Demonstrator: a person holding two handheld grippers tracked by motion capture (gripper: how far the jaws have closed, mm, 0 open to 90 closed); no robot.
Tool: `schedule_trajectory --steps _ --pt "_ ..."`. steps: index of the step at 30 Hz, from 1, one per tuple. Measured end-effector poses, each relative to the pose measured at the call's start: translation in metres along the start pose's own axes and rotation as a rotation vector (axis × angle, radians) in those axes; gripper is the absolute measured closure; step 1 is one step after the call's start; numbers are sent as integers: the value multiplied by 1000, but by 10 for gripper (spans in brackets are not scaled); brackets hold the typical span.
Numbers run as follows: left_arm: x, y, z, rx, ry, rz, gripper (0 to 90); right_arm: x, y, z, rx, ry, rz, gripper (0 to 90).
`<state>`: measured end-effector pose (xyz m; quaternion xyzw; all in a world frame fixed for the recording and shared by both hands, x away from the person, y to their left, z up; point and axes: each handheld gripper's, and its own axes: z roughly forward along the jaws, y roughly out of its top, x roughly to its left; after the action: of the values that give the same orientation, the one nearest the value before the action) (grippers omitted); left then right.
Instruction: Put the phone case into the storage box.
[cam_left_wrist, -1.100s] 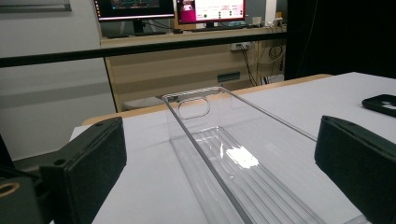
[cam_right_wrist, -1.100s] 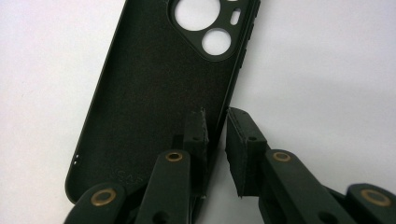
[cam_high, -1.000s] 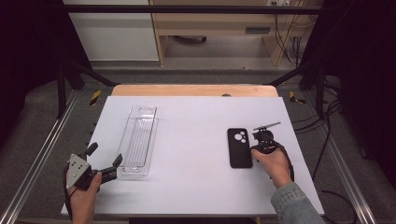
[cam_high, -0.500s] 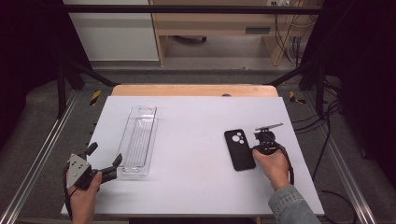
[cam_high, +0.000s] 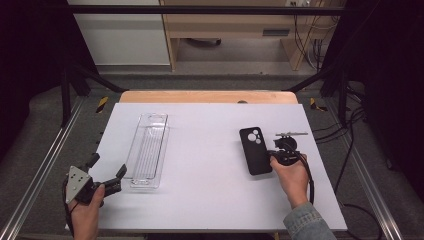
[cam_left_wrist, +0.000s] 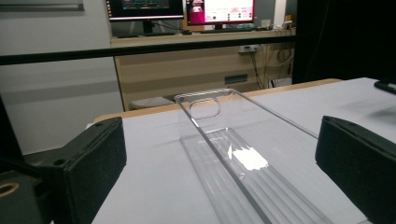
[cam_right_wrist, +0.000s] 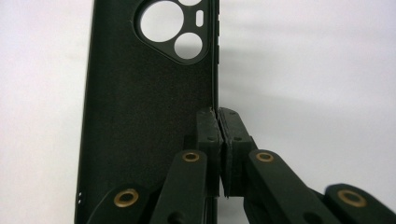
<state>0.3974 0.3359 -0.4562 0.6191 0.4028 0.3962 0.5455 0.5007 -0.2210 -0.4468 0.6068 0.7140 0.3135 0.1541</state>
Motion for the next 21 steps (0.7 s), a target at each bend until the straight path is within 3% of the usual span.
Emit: schedule_trajectory --steps 1,2,5,6,10,11,12,14,16,21 --pt "0 0 -1 2 3 -9 13 2 1 -4 -52 -12 -10 883" --pt "-1 0 -2 5 9 -16 13 2 1 -4 -52 -12 -10 883" --pt "-3 0 -5 12 26 -31 12 5 1 -8 -130 -22 -16 883" --pt "-5 1 -6 13 30 -30 12 7 0 -10 -178 -18 -8 883" --pt "-7 3 -9 23 59 -18 12 10 -3 -13 -237 -25 -5 883" --pt "-7 5 -10 26 76 -22 12 13 -6 -16 -288 -31 -14 882" --pt "-7 5 -10 26 76 -22 12 13 -6 -16 -288 -31 -14 882" --pt "-7 6 -11 18 92 -59 12 16 -10 -21 -352 -38 -18 882" --pt "-6 6 -13 22 100 -52 13 19 -15 -25 -400 -42 -9 882" --pt "-6 11 -9 39 102 -49 12 24 -17 -27 -440 -14 -39 883"
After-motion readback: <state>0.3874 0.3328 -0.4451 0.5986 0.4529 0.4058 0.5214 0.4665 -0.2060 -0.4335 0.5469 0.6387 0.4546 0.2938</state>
